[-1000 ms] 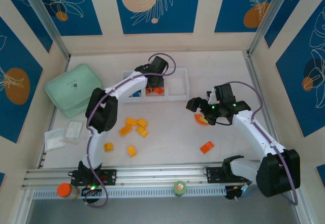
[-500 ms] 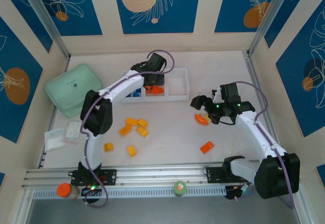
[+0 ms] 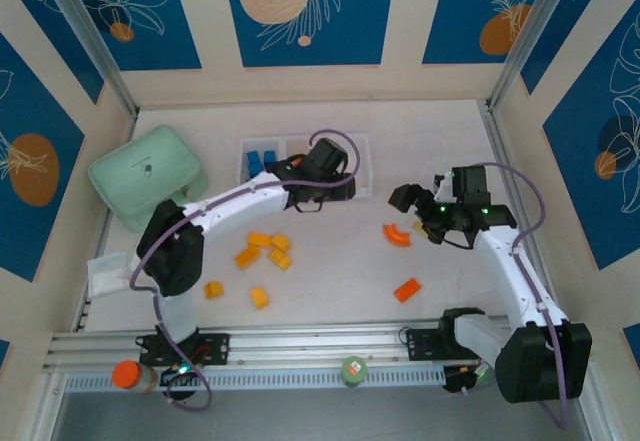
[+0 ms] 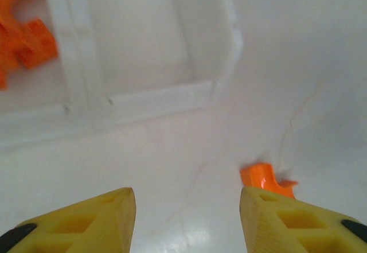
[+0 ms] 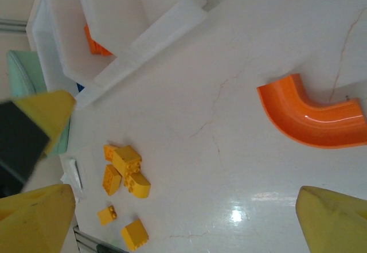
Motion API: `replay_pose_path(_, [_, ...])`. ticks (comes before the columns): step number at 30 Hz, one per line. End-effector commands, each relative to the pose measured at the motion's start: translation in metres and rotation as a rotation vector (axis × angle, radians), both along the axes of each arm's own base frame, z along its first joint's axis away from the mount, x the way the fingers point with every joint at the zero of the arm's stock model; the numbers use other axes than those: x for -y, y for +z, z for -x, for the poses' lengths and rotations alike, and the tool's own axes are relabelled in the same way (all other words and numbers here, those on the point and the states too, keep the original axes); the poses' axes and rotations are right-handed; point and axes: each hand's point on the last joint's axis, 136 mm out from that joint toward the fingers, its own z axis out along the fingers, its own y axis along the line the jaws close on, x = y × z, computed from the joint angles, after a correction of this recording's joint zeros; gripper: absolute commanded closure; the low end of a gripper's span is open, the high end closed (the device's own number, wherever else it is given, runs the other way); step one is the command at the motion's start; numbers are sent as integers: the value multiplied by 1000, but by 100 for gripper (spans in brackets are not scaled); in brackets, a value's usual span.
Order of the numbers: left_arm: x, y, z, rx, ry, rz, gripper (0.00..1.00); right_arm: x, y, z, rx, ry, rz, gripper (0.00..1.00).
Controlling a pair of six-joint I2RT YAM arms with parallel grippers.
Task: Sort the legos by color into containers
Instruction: Pick up the lego from the middle-right of the table.
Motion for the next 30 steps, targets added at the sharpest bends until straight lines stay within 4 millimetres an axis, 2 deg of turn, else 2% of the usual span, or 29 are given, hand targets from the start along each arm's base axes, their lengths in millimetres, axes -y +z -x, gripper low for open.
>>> replay_pose_path(1, [13,10,14,-11,53,62,48,6,-1,5,-4,6,10,1])
replay_pose_path(11, [56,-41,46,-129,65,26,47,37,-13,-5,-18,-78,-10,1])
replay_pose_path(15, [70,-59,51,-160,64,-18,48,43,-17,-8,-25,-91,-20,1])
replay_pose_path(20, [86,-81,53,-180,55,-73,49,45,-23,-9,-29,-97,-24,1])
replay_pose_path(30, [97,-116,43,-182,48,-166,54,48,-26,-10,-32,-104,-44,1])
